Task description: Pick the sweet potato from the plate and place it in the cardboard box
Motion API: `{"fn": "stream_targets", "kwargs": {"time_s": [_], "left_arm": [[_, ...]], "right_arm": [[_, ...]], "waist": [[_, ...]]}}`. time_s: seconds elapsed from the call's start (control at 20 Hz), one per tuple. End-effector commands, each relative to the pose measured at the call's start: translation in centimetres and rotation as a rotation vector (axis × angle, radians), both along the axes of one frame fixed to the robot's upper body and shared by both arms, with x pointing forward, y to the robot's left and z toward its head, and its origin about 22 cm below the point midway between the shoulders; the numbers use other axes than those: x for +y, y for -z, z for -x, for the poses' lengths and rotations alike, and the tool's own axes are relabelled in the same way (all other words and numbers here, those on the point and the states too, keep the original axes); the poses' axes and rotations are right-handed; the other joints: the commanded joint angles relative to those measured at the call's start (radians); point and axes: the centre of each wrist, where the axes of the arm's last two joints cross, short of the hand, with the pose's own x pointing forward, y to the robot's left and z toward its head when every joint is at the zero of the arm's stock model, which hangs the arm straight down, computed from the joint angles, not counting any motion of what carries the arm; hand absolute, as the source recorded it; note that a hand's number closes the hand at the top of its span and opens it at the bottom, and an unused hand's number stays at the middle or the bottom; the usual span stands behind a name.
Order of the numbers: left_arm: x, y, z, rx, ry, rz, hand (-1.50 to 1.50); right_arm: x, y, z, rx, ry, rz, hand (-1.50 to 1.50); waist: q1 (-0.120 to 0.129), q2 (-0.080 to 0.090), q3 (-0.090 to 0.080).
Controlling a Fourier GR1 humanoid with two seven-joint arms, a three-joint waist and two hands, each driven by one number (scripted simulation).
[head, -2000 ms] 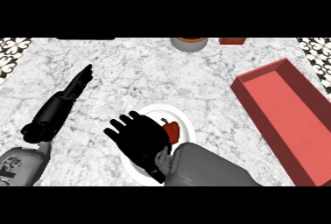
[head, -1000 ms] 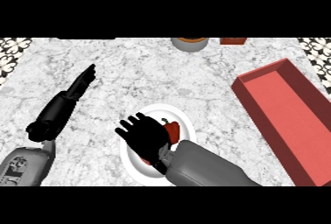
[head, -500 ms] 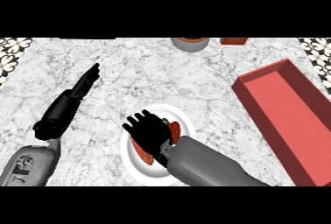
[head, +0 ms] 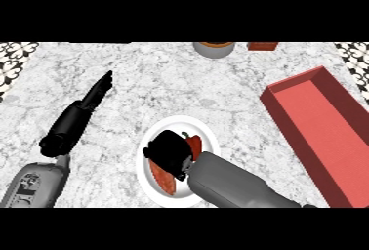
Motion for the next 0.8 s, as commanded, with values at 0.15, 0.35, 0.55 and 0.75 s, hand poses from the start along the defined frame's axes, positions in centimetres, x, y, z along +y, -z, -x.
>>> {"fn": "stream_targets", "kwargs": {"time_s": [0.15,0.35,0.55,0.75], "left_arm": [[1.9,-0.7,-0.4,-0.010,-0.013,-0.009,0.00],[0.4,-0.7,1.0,-0.002,-0.004,-0.013,0.00],[1.1,0.1,0.9,0.022,-0.037,0.007,0.00],[1.9,0.0,0.5,0.002,-0.028,-0.011,0.00]], "right_arm": [[-0.6,2.3,0.5,-0.113,-0.068,-0.092,1.50],[0.1,-0.7,-1.0,-0.147,0.050,-0.152,1.50],[-6.8,0.4,-6.4,-0.119,0.583,-0.188,1.50],[-5.9,-3.1,-8.5,-0.228,0.768,-0.277,1.50]], "waist": [[0.002,0.003,-0.001],[-0.001,-0.001,-0.001],[-0.030,0.001,0.000],[-0.020,-0.001,-0.001]]}}
